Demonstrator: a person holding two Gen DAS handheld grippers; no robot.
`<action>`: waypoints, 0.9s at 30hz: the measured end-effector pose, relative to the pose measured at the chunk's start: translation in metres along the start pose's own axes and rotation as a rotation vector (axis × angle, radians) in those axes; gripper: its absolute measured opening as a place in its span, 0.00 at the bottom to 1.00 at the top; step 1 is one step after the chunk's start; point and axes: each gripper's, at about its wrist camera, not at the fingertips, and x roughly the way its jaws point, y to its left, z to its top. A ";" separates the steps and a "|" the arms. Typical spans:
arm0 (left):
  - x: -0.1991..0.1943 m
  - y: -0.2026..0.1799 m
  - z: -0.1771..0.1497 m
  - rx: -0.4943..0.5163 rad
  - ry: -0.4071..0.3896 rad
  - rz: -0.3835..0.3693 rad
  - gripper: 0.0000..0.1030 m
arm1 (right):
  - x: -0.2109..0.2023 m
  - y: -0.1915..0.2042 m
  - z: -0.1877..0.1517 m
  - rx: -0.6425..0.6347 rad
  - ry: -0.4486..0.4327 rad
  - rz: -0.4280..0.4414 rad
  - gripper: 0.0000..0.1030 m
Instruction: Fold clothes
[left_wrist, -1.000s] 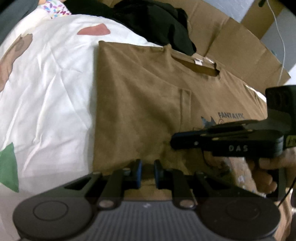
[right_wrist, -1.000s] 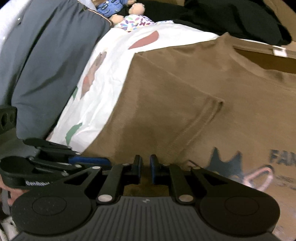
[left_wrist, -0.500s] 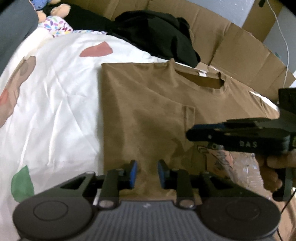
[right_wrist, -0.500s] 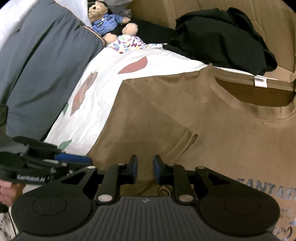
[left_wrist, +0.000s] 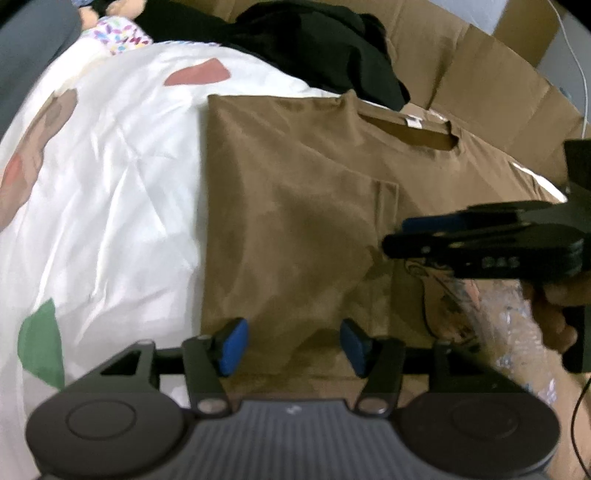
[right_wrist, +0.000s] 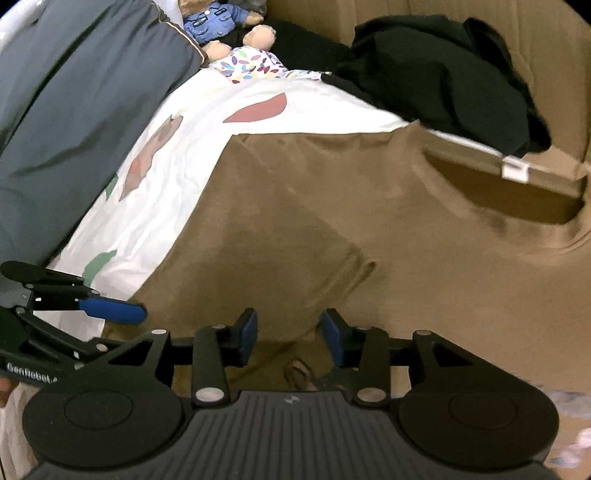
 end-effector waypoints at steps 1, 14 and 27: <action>-0.002 -0.001 -0.001 -0.005 -0.003 0.001 0.58 | -0.010 -0.004 0.000 0.004 0.001 0.007 0.46; -0.092 -0.024 0.026 -0.072 -0.110 -0.080 0.66 | -0.163 -0.024 0.006 0.009 -0.146 -0.102 0.74; -0.219 -0.073 0.086 -0.037 -0.262 -0.119 0.66 | -0.319 -0.037 0.001 0.090 -0.302 -0.204 1.00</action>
